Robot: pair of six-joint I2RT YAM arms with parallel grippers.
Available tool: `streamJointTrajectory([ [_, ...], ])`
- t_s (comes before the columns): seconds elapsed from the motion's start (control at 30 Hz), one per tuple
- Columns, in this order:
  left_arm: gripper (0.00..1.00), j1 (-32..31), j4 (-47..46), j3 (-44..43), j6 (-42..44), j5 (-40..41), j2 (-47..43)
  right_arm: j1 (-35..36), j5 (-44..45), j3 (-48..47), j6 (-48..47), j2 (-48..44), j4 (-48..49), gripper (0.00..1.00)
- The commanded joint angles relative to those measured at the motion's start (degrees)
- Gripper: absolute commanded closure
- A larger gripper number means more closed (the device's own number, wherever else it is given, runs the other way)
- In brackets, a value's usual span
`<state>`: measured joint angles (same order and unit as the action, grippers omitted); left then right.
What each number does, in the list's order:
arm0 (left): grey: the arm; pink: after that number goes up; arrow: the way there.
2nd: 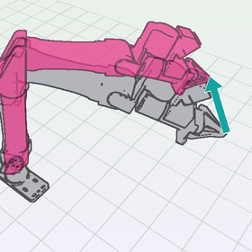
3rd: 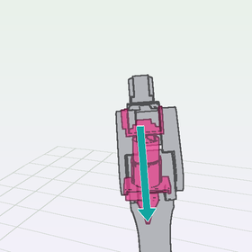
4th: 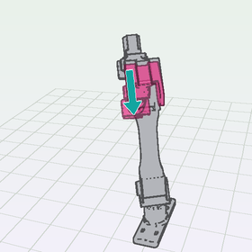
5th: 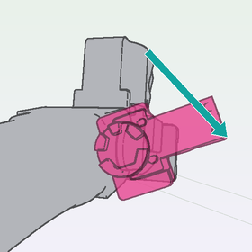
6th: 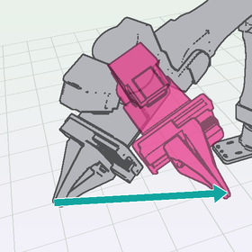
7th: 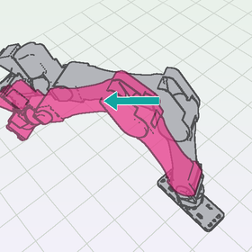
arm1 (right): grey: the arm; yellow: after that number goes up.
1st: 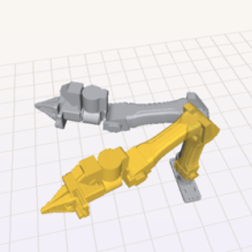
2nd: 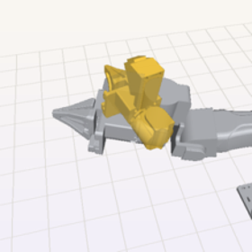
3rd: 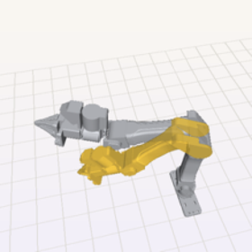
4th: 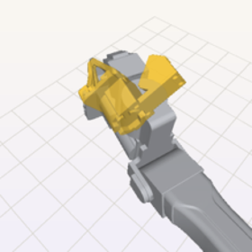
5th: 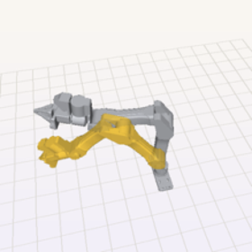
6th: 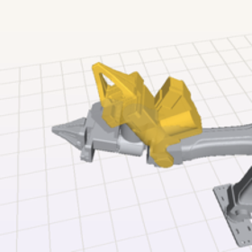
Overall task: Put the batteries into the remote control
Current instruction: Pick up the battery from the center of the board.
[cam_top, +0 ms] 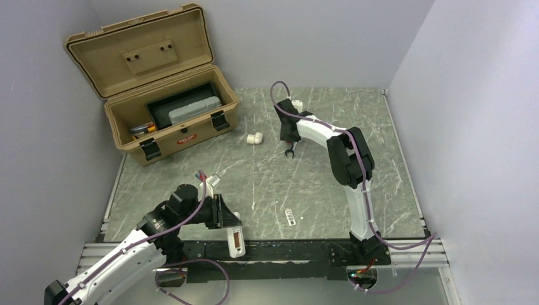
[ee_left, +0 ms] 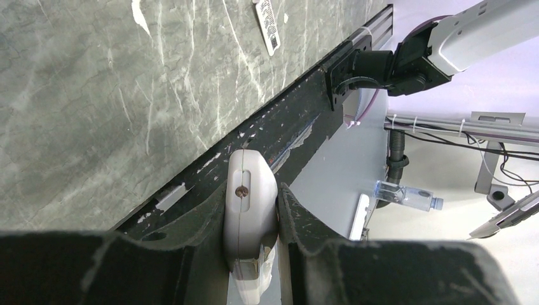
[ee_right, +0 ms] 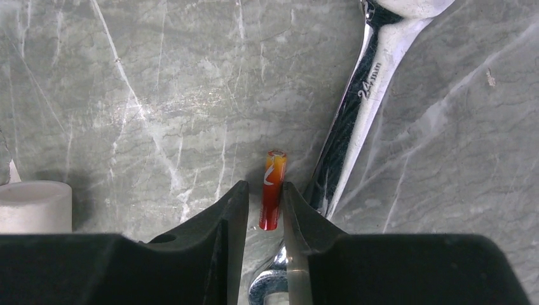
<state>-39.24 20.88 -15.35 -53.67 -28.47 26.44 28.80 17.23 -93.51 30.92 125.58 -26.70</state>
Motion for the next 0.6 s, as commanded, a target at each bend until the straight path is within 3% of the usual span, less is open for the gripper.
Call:
streamJointTrajectory([
  [0.0,1.00,-0.2,-2.4,-1.0,0.1,0.2,-0.3,-0.2,-1.0,-1.6,-1.4,2.4,-0.5,0.73],
  [0.2,1.00,-0.2,-1.6,-2.4,1.3,0.2,1.2,-0.2,-0.9,0.2,-2.2,1.7,0.0,0.82],
  [0.4,1.00,-0.1,-1.1,-2.4,1.0,0.5,0.6,-0.2,-6.2,3.0,-5.4,-1.5,5.5,1.00],
  [0.57,1.00,-0.2,-1.2,-2.1,0.3,1.7,-0.6,0.4,-14.8,7.7,-11.2,-10.1,12.4,1.00],
])
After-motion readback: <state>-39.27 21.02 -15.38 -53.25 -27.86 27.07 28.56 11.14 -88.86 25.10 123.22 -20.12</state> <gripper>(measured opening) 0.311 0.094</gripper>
